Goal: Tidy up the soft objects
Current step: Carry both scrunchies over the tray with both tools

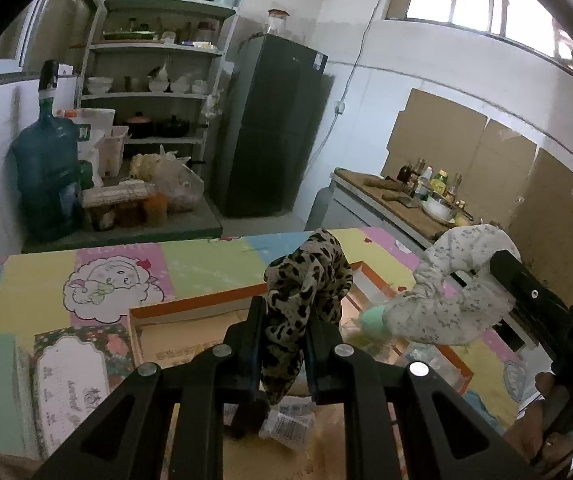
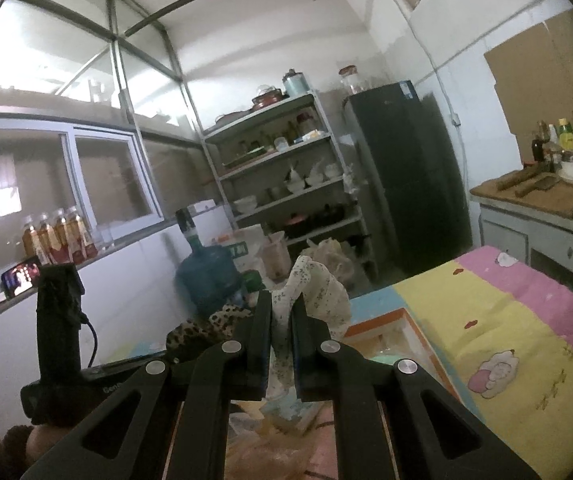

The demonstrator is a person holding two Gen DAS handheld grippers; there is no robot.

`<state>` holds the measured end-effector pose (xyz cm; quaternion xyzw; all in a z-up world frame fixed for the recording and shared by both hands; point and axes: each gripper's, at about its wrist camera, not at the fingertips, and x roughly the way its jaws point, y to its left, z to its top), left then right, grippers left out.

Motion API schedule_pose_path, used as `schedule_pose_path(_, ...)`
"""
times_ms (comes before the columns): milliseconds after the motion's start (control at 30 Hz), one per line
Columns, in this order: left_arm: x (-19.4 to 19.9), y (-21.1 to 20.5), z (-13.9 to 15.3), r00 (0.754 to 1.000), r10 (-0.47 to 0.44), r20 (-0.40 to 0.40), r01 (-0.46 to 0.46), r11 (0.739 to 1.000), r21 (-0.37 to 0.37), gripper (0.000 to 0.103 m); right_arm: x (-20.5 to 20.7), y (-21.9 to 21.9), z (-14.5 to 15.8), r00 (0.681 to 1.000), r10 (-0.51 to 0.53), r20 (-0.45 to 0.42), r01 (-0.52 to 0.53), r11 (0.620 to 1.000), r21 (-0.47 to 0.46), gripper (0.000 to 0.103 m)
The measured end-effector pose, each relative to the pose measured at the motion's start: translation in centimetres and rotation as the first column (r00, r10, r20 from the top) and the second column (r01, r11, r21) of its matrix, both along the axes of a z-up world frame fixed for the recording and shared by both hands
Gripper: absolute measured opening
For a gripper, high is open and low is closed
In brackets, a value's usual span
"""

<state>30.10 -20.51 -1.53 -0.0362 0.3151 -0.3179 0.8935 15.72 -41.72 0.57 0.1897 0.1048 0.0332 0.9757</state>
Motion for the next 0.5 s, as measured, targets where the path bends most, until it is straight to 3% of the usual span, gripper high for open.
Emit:
schedule_pose_path(367, 2.2, -1.4, -2.3, 0.995, -0.012, -0.102, 0.014, 1.000, 0.023, 0.017, 3.4, -1.9, -2.1, 0.996, 0.040, -0.077, -0.035, 0.997, 0.066, 0.010)
schedule_pose_path(500, 2.7, -1.5, -3.2, 0.991, -0.002, -0.131, 0.007, 0.999, 0.034, 0.018, 4.8, -2.4, -3.3, 0.986, 0.069, -0.150, -0.054, 0.993, 0.104, 0.010)
